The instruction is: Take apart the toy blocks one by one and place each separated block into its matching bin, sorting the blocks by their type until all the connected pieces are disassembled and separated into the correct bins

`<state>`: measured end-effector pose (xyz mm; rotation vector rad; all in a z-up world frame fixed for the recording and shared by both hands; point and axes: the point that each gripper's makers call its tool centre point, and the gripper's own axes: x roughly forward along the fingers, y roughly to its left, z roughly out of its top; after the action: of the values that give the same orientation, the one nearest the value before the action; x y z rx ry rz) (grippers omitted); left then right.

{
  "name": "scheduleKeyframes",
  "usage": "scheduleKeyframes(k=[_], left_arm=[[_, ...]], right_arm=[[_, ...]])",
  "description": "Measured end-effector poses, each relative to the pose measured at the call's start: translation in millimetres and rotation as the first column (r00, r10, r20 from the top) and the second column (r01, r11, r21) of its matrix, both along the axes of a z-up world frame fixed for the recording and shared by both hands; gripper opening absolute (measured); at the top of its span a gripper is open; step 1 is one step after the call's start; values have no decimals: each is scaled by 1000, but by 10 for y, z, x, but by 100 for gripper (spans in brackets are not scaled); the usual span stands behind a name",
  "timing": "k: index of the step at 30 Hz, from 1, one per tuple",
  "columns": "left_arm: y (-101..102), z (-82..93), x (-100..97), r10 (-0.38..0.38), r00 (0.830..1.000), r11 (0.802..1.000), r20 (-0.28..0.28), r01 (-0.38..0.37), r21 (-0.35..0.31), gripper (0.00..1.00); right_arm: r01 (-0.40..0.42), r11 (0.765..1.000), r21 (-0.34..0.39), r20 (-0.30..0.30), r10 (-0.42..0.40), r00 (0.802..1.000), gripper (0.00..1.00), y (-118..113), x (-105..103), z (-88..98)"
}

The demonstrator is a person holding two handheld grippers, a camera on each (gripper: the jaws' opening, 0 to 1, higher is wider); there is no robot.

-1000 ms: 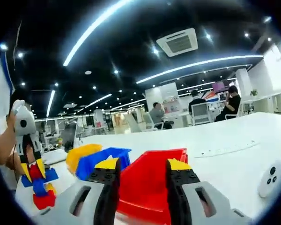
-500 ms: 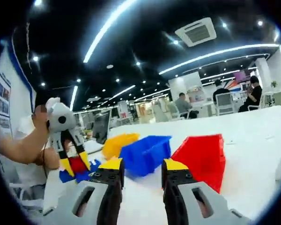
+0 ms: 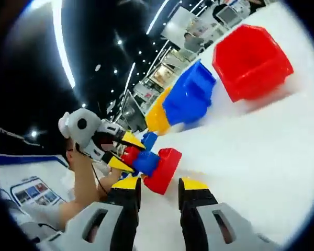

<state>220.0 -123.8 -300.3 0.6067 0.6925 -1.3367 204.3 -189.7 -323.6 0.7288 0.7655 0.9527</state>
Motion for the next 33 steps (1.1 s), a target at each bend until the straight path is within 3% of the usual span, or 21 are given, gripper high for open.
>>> scheduleKeyframes(k=[2,6,12,18,19,20,21,23,26,30,33], left_arm=[[-2,0,0,-1,1000,1000,2,1,-2,26],[-4,0,3,5,1000,1000,4,-5,-9,26],[-7,0,10,7,1000,1000,3,-7,-17,26],[-7,2,10,14,1000,1000,1,-14,-24,26],[-8,2,10,12,1000,1000,0,-12,-24,26],[4,-10,-7,14,1000,1000,-12,-14,-16,26],[-15,-7,3,9,1000,1000,-6,-9,-23,26],[-35,-9,-4,5,1000,1000,-7,-5,-26,26],[-50,-12,-3,5,1000,1000,-4,-5,-23,26],[-55,-13,6,6,1000,1000,-5,-6,-26,26],[-62,-13,16,7,1000,1000,-6,-8,-26,26]], right_arm=[[6,1000,10,-36,-6,999,28,29,-23,-38],[-39,999,21,-45,40,998,27,166,-163,-60],[-41,996,83,-98,50,994,23,244,-131,-76],[-57,994,90,-47,61,997,21,242,-120,-72],[-60,995,76,-29,62,998,19,227,-97,-80],[-42,999,-29,-20,42,999,19,164,-94,-235],[-28,999,-44,39,30,999,18,188,-58,-232],[-45,998,-32,29,46,999,18,249,-117,-237],[-54,997,-63,77,59,995,18,311,-156,-238],[-31,997,-74,99,38,994,18,233,15,-217],[45,998,-37,129,-39,991,18,57,256,-52]])
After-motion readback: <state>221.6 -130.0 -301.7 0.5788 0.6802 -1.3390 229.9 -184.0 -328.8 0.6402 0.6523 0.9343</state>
